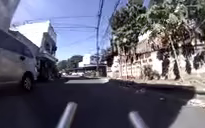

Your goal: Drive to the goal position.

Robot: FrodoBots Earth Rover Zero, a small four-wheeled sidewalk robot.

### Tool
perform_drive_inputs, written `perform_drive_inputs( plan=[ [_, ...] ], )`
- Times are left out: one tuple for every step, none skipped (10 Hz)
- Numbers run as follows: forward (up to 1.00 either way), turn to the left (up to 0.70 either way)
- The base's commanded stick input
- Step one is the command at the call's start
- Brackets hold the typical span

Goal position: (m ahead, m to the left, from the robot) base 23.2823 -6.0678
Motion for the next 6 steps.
perform_drive_inputs(
  plan=[
    [1.0, 0.0],
    [1.0, 0.0],
    [1.0, 0.0],
    [1.0, 0.0],
    [1.0, 0.0],
    [1.0, 0.0]
  ],
)
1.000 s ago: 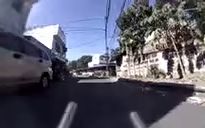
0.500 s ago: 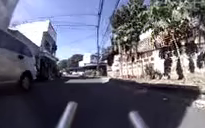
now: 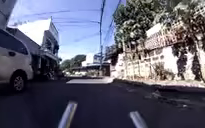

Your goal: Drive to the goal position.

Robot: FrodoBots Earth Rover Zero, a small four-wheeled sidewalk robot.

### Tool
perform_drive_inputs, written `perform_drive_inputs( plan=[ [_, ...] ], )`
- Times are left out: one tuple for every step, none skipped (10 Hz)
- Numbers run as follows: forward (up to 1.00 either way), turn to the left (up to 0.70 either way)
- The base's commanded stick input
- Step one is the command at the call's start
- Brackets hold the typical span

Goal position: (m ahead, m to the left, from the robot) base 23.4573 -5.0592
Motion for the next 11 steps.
perform_drive_inputs(
  plan=[
    [1.0, 0.0],
    [1.0, 0.0],
    [1.0, 0.02],
    [1.0, 0.13],
    [1.0, 0.12],
    [1.0, 0.13],
    [1.0, 0.14],
    [1.0, 0.15],
    [1.0, 0.09],
    [1.0, 0.06],
    [1.0, 0.07]
  ],
)
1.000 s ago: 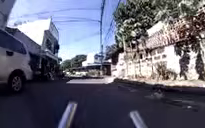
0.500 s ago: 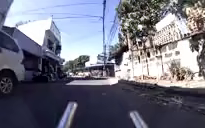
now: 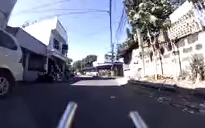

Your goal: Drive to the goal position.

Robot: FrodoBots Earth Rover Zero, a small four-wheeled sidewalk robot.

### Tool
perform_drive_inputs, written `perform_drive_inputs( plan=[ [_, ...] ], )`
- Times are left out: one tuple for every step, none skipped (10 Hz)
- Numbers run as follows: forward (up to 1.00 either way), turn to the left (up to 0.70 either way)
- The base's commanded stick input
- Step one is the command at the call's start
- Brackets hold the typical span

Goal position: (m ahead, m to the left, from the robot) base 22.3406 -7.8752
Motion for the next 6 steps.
perform_drive_inputs(
  plan=[
    [1.0, 0.08],
    [1.0, 0.08],
    [1.0, 0.13],
    [1.0, 0.09],
    [1.0, -0.11],
    [1.0, -0.4]
  ],
)
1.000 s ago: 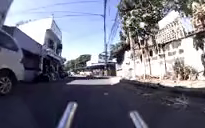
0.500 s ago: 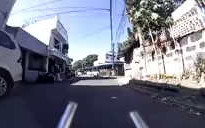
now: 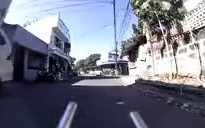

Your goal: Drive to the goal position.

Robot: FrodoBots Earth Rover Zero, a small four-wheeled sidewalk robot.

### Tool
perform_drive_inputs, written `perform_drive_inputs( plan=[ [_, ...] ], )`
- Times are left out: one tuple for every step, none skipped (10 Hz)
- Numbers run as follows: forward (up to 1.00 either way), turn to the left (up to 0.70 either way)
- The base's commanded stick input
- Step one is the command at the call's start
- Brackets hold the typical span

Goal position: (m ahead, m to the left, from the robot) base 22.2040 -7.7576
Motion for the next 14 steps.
perform_drive_inputs(
  plan=[
    [1.0, -0.4],
    [1.0, -0.4],
    [1.0, -0.34],
    [1.0, 0.06],
    [1.0, 0.0],
    [1.0, 0.0],
    [1.0, 0.0],
    [1.0, 0.03],
    [1.0, 0.15],
    [1.0, 0.11],
    [1.0, 0.04],
    [1.0, 0.11],
    [1.0, 0.24],
    [1.0, 0.22]
  ],
)
